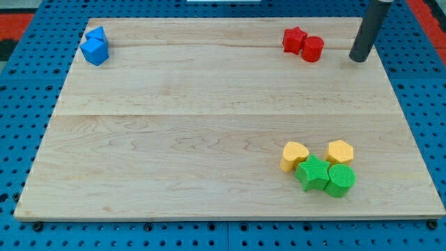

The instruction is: Place the red blocks diagonal to each other

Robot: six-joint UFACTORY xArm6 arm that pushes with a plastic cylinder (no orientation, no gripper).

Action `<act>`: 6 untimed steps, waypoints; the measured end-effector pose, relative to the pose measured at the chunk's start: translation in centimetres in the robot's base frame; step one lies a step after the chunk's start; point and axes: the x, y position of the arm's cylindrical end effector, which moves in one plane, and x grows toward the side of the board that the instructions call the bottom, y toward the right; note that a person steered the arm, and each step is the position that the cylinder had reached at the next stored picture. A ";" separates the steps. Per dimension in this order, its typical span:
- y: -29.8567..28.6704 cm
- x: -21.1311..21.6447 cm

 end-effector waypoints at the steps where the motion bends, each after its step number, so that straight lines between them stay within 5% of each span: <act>1: 0.0 -1.6; 3: -3.4 -3.5; 5: -12.8 -3.7; 6: -10.5 -5.1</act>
